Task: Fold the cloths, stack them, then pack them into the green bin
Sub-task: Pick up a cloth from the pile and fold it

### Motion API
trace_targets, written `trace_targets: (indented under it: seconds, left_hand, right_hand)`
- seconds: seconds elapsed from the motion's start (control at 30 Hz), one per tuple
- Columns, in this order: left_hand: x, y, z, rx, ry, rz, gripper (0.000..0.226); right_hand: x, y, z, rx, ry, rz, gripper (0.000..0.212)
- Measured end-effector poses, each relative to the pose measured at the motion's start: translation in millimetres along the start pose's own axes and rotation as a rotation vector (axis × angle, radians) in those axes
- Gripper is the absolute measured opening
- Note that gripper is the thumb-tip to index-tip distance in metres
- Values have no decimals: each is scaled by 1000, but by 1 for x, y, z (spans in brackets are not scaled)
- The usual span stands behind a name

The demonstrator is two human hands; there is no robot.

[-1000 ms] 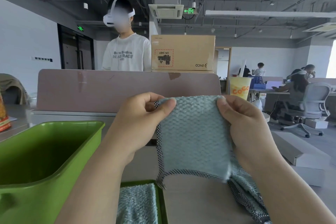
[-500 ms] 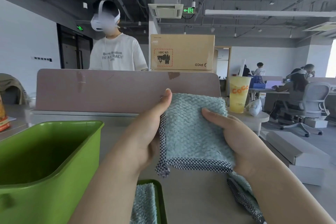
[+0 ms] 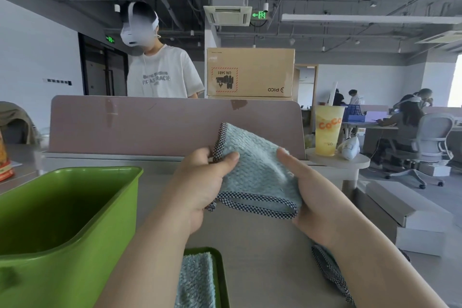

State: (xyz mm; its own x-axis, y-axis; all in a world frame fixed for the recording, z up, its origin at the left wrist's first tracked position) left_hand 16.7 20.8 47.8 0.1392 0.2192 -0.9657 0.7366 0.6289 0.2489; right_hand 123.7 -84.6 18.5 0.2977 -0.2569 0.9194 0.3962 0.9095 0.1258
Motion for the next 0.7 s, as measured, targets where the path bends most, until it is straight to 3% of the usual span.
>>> trace_targets:
  seconds: [0.23,0.33,0.4,0.5,0.6,0.7]
  left_hand:
    - [-9,-5,-7,-104,133,55,24]
    - [-17,-7,-8,-126,174,94,41]
    - [-14,-4,-15,-160,97,46,49]
    - [1,-6,-5,-2,-227,-58,53]
    - [-10,-10,-4,121,-165,46,41]
    - [-1,-9,-26,-28,-303,74,42]
  right_hand:
    - [-1,-1,-3,-157,-157,-82,26]
    - [6,-4,-7,-179,-163,-129,24]
    - [8,-4,-11,-181,-118,-138,23]
    - [2,-1,-16,-183,-6,-90,27]
    - [-5,1,-18,-185,47,-38,29]
    - [-8,1,-18,-175,44,-5,27]
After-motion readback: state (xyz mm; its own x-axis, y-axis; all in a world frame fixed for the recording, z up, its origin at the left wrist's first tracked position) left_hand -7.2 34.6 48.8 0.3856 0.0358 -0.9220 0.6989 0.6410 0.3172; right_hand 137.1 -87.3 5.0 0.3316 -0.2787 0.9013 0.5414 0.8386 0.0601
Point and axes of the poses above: each hand's wrist, its own y-axis towards the middle knuckle, its own z-axis out of the palm, x = y × z, the point moved 10 cm from there along y, towards the middle knuckle, and after that the axes turned 9 degrees about x, right-handed, at the moved point
